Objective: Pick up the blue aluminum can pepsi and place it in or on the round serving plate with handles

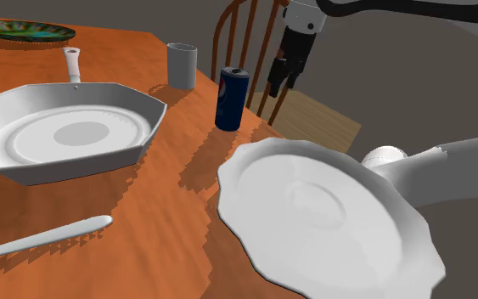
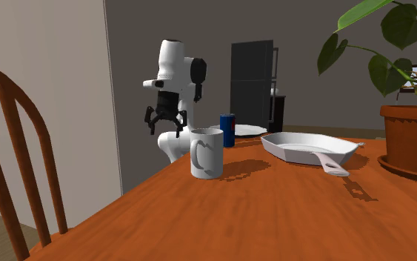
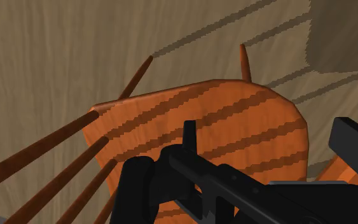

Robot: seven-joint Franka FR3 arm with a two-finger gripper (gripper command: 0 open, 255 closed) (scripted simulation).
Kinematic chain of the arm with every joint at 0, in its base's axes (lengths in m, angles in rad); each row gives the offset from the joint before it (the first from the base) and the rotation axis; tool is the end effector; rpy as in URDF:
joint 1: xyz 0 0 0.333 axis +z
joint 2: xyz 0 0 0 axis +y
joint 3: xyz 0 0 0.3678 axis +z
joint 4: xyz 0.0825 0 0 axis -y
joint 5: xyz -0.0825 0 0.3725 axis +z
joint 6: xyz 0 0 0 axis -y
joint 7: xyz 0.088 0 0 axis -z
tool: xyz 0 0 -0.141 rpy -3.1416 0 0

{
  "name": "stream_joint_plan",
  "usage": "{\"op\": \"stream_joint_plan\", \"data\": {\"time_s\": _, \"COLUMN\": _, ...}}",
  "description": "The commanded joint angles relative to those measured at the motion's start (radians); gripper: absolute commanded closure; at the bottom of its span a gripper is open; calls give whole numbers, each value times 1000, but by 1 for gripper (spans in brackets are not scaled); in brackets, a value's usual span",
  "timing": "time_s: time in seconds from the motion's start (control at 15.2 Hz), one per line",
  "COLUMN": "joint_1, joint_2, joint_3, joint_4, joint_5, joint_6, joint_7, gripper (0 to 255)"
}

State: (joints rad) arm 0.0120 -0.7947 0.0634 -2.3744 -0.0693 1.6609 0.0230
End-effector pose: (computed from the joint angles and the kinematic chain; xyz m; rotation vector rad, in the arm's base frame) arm 0.2674 0.0178 0.5955 3.0272 0.0586 0.1282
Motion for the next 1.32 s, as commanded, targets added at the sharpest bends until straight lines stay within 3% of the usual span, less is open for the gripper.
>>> {"op": "stream_joint_plan", "data": {"time_s": 0.0, "joint_1": 0, "joint_2": 0, "joint_3": 0, "joint_4": 0, "joint_5": 0, "joint_6": 0, "joint_7": 0, "gripper": 0}}
{"op": "stream_joint_plan", "data": {"time_s": 0.66, "joint_1": 48, "joint_2": 119, "joint_3": 174, "joint_4": 237, "joint_5": 156, "joint_6": -158, "joint_7": 234, "gripper": 0}}
{"op": "stream_joint_plan", "data": {"time_s": 1.25, "joint_1": 56, "joint_2": 313, "joint_3": 326, "joint_4": 545, "joint_5": 250, "joint_6": -277, "joint_7": 467, "gripper": 0}}
